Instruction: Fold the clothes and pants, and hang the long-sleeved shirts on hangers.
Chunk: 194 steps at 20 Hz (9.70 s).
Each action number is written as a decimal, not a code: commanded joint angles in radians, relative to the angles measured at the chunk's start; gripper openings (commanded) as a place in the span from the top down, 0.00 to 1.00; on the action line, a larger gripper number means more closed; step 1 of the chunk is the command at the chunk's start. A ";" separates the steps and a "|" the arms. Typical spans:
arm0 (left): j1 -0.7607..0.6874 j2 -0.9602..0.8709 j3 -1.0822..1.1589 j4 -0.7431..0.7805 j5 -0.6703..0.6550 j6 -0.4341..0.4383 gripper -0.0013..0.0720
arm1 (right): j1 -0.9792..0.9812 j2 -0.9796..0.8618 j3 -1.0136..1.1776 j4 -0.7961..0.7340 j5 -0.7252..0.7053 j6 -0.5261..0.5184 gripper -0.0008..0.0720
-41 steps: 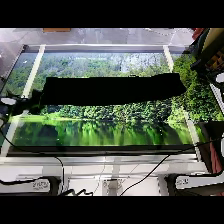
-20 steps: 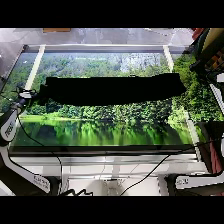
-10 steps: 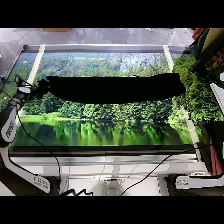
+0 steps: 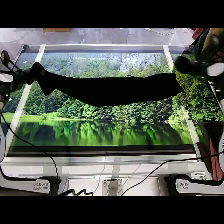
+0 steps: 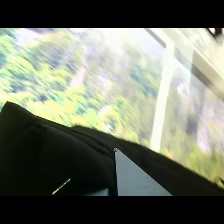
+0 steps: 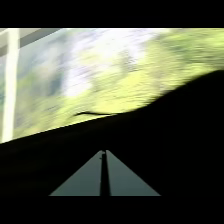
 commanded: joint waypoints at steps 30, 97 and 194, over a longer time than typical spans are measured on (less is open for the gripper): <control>-0.032 0.266 -0.002 -0.003 -0.393 0.065 0.97 | 0.812 -0.562 0.374 0.251 -0.016 0.232 0.96; -0.305 0.204 0.247 0.294 -0.875 -0.132 0.98 | 0.266 -0.375 0.332 0.024 0.417 -0.135 0.96; -0.558 0.097 0.247 0.864 -0.473 -0.083 0.97 | 0.366 -0.768 0.509 0.653 0.555 -0.247 0.96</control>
